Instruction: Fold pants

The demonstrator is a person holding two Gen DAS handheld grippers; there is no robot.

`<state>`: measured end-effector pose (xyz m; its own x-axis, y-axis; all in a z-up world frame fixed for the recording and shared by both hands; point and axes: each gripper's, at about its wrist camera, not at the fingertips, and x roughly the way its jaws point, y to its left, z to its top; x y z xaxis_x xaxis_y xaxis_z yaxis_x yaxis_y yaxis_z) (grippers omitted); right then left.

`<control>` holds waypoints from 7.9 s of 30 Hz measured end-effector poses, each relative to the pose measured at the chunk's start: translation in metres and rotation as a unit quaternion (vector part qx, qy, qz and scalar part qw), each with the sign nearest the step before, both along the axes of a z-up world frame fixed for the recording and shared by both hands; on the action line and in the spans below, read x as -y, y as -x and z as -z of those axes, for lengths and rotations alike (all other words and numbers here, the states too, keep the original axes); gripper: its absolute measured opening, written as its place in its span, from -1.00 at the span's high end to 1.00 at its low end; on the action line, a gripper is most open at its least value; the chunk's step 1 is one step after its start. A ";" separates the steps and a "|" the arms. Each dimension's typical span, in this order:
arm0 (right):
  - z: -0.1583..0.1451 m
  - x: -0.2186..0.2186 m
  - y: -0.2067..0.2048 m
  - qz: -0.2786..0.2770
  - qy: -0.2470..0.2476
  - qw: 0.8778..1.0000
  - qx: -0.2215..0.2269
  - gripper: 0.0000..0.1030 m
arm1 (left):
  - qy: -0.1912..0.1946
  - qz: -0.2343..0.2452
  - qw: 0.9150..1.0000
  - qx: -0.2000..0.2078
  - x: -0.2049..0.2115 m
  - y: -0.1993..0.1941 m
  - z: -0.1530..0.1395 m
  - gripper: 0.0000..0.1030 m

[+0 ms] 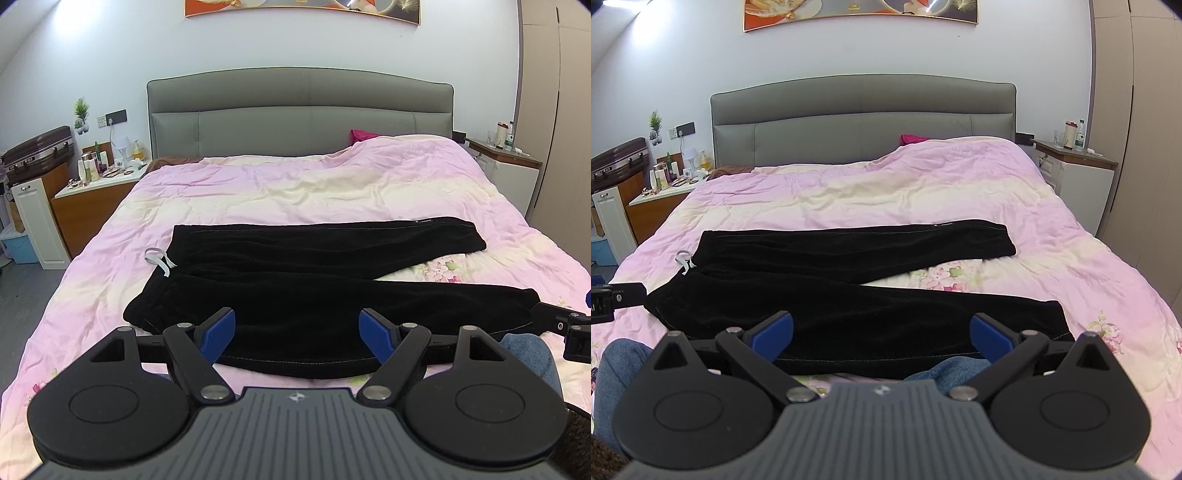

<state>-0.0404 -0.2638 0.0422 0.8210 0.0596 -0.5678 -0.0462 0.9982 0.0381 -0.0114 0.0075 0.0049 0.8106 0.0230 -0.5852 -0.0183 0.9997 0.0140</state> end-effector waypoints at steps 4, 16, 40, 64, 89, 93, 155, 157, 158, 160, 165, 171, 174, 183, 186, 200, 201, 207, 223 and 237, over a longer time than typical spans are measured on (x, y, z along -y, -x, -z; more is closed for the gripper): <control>-0.001 -0.003 0.000 -0.001 0.002 1.000 0.000 -0.91 | 0.000 -0.001 1.000 0.002 0.000 0.000 0.000 -0.74; -0.007 -0.004 -0.001 -0.001 0.003 1.000 0.004 -0.91 | -0.001 -0.002 1.000 0.004 -0.002 0.001 -0.003 -0.74; -0.011 -0.004 -0.003 -0.002 0.003 1.000 0.003 -0.91 | -0.001 -0.002 1.000 0.004 -0.002 0.002 -0.002 -0.74; -0.013 -0.001 -0.007 0.002 0.006 1.000 0.002 -0.91 | -0.020 0.028 0.999 0.003 -0.006 -0.002 -0.019 -0.74; 0.049 0.138 -0.185 -0.186 0.049 0.978 -0.085 0.09 | -0.235 0.209 0.942 -0.113 -0.092 -0.145 0.077 -0.41; 0.083 0.161 -0.220 -0.241 0.137 0.948 -0.155 0.10 | -0.265 0.228 0.923 -0.162 -0.108 -0.170 0.109 -0.41; 0.164 0.267 -0.295 -0.314 0.321 0.840 -0.304 0.92 | -0.370 0.259 0.855 -0.256 -0.144 -0.231 0.203 0.74; 0.145 0.271 -0.304 -0.301 0.319 0.851 -0.287 0.93 | -0.363 0.243 0.866 -0.244 -0.143 -0.233 0.189 0.75; 0.135 0.273 -0.311 -0.294 0.322 0.857 -0.274 0.93 | -0.359 0.233 0.871 -0.240 -0.143 -0.236 0.181 0.75; 0.120 0.277 -0.318 -0.276 0.324 0.869 -0.254 0.93 | -0.346 0.213 0.884 -0.232 -0.142 -0.245 0.167 0.76; 0.097 0.270 -0.352 -0.237 0.329 0.890 -0.209 0.94 | -0.311 0.154 0.913 -0.214 -0.146 -0.281 0.137 0.77; 0.091 0.265 -0.400 -0.202 0.330 0.902 -0.192 0.95 | -0.317 0.125 0.917 -0.208 -0.143 -0.329 0.127 0.78; 0.100 0.267 -0.437 -0.186 0.322 0.909 -0.188 0.95 | -0.321 0.117 0.916 -0.209 -0.143 -0.357 0.132 0.78; 0.160 0.252 -0.524 -0.179 0.337 0.900 -0.210 0.95 | -0.334 0.096 0.912 -0.219 -0.146 -0.408 0.153 0.79; 0.153 0.254 -0.535 -0.185 0.329 0.903 -0.205 0.96 | -0.331 0.089 0.918 -0.198 -0.148 -0.413 0.138 0.79; 0.177 0.228 -0.681 -0.127 0.314 0.914 -0.223 0.95 | -0.325 0.022 0.917 -0.231 -0.147 -0.519 0.186 0.80; 0.184 0.226 -0.686 -0.122 0.317 0.913 -0.225 0.95 | -0.318 0.017 0.919 -0.234 -0.152 -0.524 0.188 0.80; 0.214 0.223 -0.701 -0.112 0.322 0.908 -0.243 0.94 | -0.290 0.005 0.924 -0.250 -0.156 -0.536 0.203 0.79; 0.191 0.241 -0.694 0.019 0.236 0.950 -0.204 -0.24 | -0.100 -0.014 0.968 -0.229 -0.191 -0.524 0.150 0.30; 0.183 0.228 -0.569 0.043 0.059 0.972 -0.225 -0.25 | 0.000 -0.141 0.983 -0.119 -0.257 -0.419 0.094 -0.52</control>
